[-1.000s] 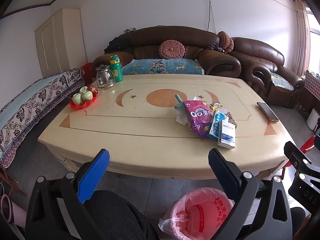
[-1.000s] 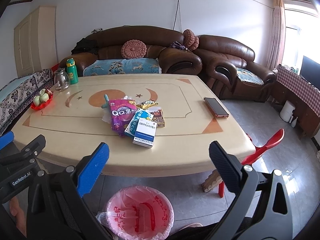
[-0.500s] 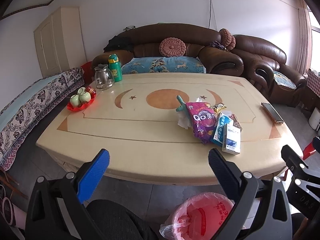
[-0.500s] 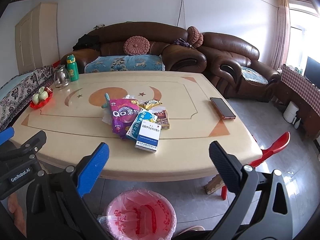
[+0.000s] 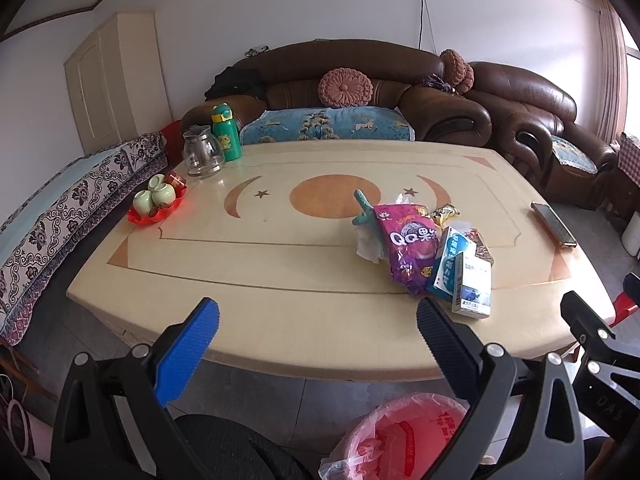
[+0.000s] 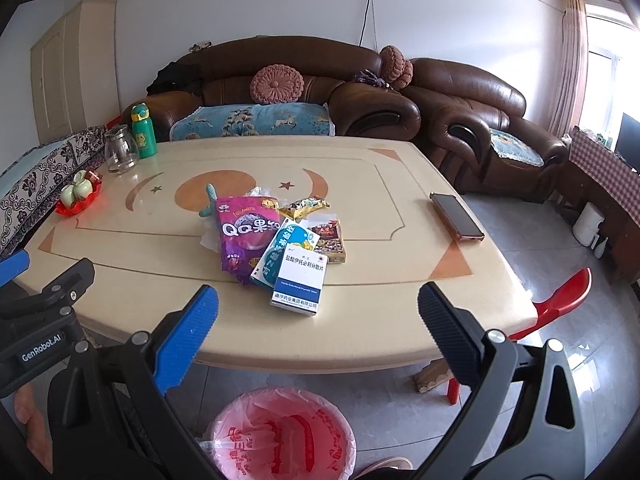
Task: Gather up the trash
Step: 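Reach the left tool to the purple QQ bag while the right tool reaches the white medicine box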
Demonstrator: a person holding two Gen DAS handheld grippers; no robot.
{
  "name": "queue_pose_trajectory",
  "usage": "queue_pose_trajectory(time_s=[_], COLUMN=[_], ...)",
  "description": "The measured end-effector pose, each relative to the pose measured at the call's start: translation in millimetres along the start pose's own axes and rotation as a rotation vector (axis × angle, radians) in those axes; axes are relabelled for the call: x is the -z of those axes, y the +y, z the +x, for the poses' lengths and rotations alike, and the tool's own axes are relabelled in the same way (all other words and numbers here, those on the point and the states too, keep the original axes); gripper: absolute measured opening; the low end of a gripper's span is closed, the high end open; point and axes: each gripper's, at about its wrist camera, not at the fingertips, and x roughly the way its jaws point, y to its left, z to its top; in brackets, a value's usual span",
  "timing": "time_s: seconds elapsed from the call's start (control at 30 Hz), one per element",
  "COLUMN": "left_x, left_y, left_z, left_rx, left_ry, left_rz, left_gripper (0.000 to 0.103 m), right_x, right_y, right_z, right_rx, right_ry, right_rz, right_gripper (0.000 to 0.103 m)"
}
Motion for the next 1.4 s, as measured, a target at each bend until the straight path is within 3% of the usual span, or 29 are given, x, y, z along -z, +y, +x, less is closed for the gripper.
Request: queue_pose_trajectory(time_s=[0.63,0.97,1.17,1.4], left_x=[-27,-32,-33,-31], left_y=[-20,-39,-48,-33], left_z=[103,168,201,241], left_rx=[-0.011,0.077,0.272,0.571], left_ry=[0.079,0.171,0.196,0.278], left_rz=[0.051,0.085,0.089,-0.019], left_gripper=[0.097,0.097,0.097,0.097], right_x=[0,6,19,25], right_y=[-7,-12,-5,-2], right_z=[97,146,170,184], right_rx=[-0.050,-0.098,-0.092,-0.101], right_ry=[0.091,0.118,0.111,0.102], right_rz=[-0.001,0.008,-0.032,-0.047], right_gripper=[0.098,0.098,0.098,0.098])
